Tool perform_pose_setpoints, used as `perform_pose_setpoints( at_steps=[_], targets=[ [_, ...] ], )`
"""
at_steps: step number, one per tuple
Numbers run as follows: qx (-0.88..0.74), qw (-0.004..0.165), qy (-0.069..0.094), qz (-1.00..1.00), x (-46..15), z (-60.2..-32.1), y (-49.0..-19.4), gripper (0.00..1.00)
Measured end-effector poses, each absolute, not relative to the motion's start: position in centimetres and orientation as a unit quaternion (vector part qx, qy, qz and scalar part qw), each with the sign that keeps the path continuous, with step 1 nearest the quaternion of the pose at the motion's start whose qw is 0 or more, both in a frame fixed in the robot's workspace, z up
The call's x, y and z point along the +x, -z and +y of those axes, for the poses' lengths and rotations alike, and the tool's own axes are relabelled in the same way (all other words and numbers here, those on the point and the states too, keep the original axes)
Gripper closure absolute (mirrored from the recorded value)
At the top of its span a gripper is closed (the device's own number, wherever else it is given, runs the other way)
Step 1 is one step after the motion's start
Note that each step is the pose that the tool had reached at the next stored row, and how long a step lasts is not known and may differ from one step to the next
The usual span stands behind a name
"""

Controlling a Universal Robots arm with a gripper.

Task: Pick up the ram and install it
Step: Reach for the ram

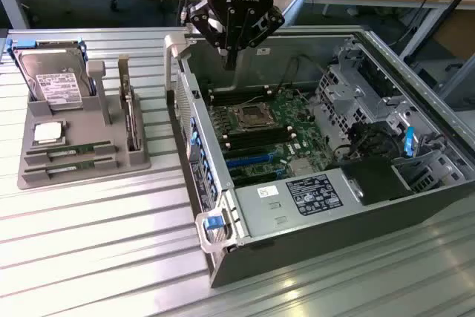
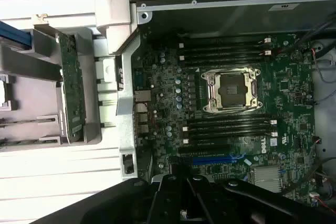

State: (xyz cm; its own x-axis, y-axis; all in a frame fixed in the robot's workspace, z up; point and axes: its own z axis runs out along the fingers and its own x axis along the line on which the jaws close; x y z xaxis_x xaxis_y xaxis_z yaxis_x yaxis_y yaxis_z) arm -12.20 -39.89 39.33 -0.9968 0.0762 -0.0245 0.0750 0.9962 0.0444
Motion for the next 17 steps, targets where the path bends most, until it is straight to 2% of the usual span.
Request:
perform_pose_setpoints(
  at_steps=[17],
  targets=[
    [0.038, 0.013, -0.022, 0.999, -13.3, -39.9, -39.3, 0.89]
  ],
)
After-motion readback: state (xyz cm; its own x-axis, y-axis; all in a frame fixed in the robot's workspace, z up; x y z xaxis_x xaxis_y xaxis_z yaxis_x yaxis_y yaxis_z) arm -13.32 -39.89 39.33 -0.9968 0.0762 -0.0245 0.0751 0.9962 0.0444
